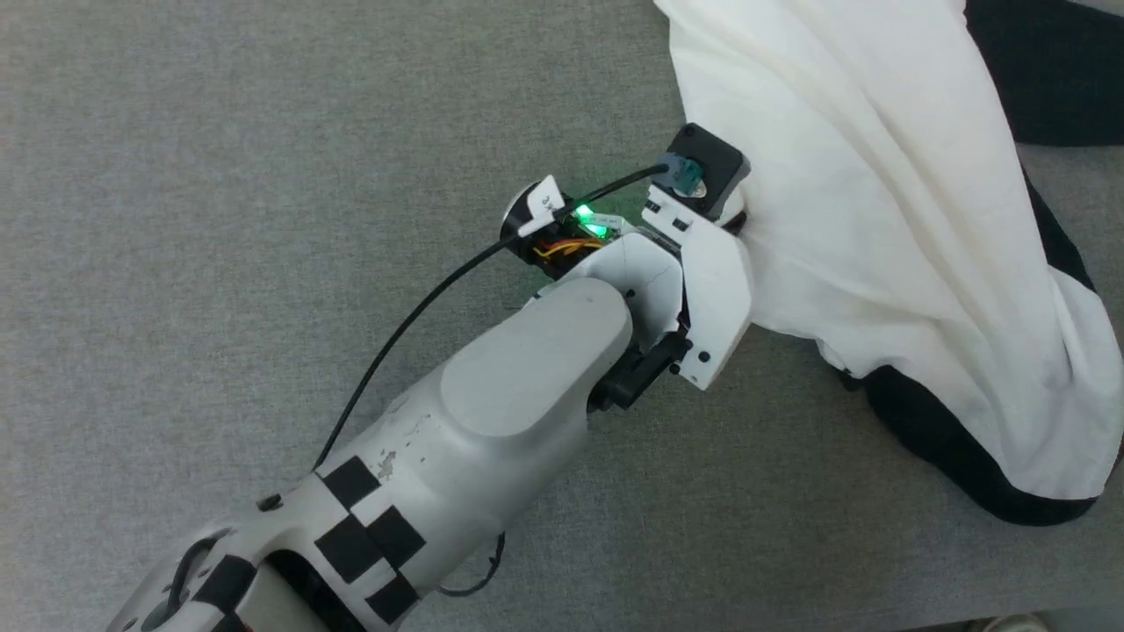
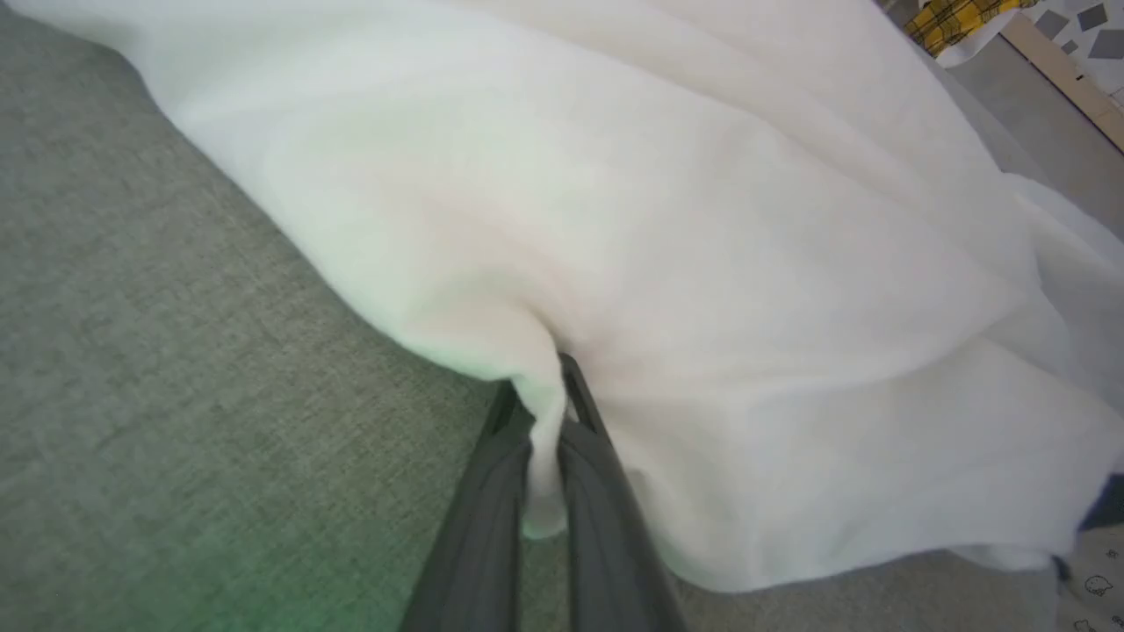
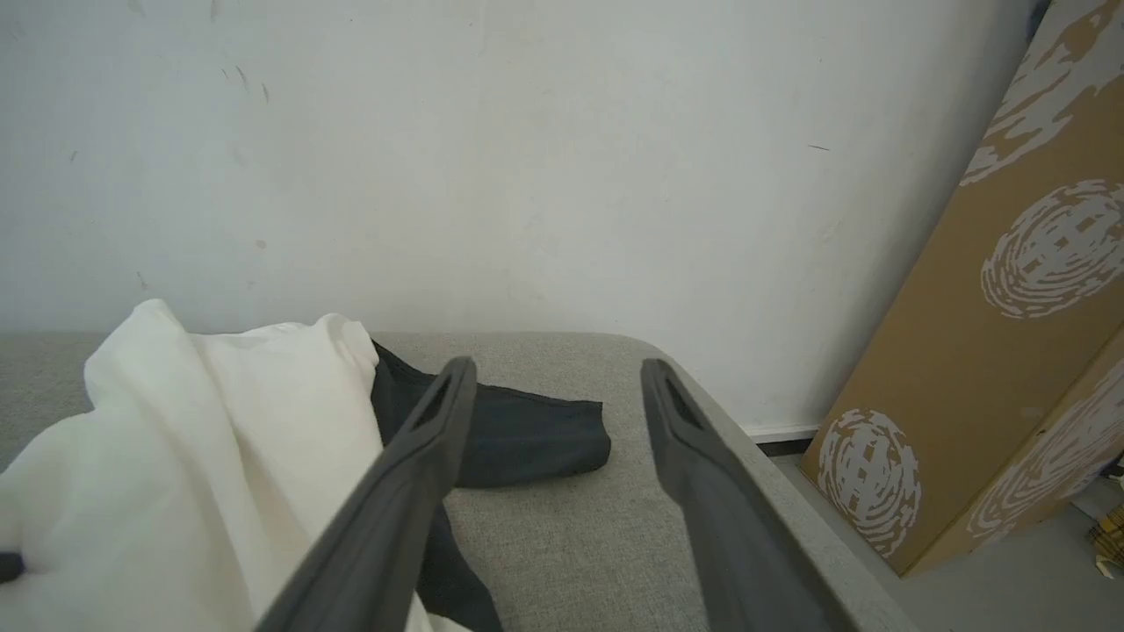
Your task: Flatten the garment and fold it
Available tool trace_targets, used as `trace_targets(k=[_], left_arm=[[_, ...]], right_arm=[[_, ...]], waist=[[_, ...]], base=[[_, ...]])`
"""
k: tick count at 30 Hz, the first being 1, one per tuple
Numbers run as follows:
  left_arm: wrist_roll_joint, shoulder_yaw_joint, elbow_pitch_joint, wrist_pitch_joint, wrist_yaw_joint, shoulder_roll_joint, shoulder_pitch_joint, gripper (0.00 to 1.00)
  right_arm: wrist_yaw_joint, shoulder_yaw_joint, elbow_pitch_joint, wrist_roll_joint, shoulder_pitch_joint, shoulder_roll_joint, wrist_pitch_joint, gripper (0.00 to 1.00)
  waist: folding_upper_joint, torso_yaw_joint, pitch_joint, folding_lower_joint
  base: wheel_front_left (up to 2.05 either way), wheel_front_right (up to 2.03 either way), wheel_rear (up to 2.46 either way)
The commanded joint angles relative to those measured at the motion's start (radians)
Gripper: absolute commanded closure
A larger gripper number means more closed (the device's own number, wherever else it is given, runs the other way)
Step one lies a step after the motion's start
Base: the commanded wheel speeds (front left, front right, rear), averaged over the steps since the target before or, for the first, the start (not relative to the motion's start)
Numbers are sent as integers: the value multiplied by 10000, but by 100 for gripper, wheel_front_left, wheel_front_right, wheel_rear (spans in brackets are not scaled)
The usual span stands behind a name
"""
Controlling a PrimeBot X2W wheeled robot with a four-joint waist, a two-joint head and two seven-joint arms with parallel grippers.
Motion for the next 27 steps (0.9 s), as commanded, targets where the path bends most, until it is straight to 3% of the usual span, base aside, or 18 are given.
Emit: trace_targets(k=[1, 5, 10, 13, 16, 19, 23, 27], left_arm=[[-76, -1, 76, -217, 94, 44, 111, 100], [-210, 525, -299, -1091, 326, 382, 317, 100], [-475, 1453, -2197, -1529, 1175, 2082, 1357, 100], [-568, 2175, -3987, -1428, 2209, 3739, 2443, 100], [-642, 2947, -5980, -1290, 3594, 5476, 4005, 100], [-870, 3521, -7794, -1240, 4858, 6653, 5766, 100], [-1517, 3874, -9049, -1576, 5508, 6812, 7571, 100], [-1947, 3817, -8659, -2108, 5273, 6203, 8353, 100]], right_arm=[[-11, -45, 48, -6, -74, 28, -68, 0], [-11, -125, 59, -94, 125, 28, 19, 0], [-11, -222, -33, -124, 529, 28, 246, 0], [-11, -190, -105, -89, 707, 28, 377, 0], [-11, -208, -173, -30, 860, 28, 456, 0], [-11, -315, -179, 44, 1032, 28, 506, 0], [-11, -317, -123, 129, 1114, 28, 547, 0], [-11, -146, -88, 113, 1047, 28, 600, 0]], waist=[[0, 330, -421, -1], [0, 730, -1176, -1], [0, 1247, -2042, -1], [0, 1374, -2331, -1], [0, 1434, -2430, -1], [0, 1517, -2412, -1], [0, 1593, -2327, -1], [0, 1611, -2289, -1]], base=[[0, 0, 0], [0, 0, 0], [0, 0, 0], [0, 0, 0], [0, 0, 0], [0, 0, 0], [0, 0, 0], [0, 0, 0]])
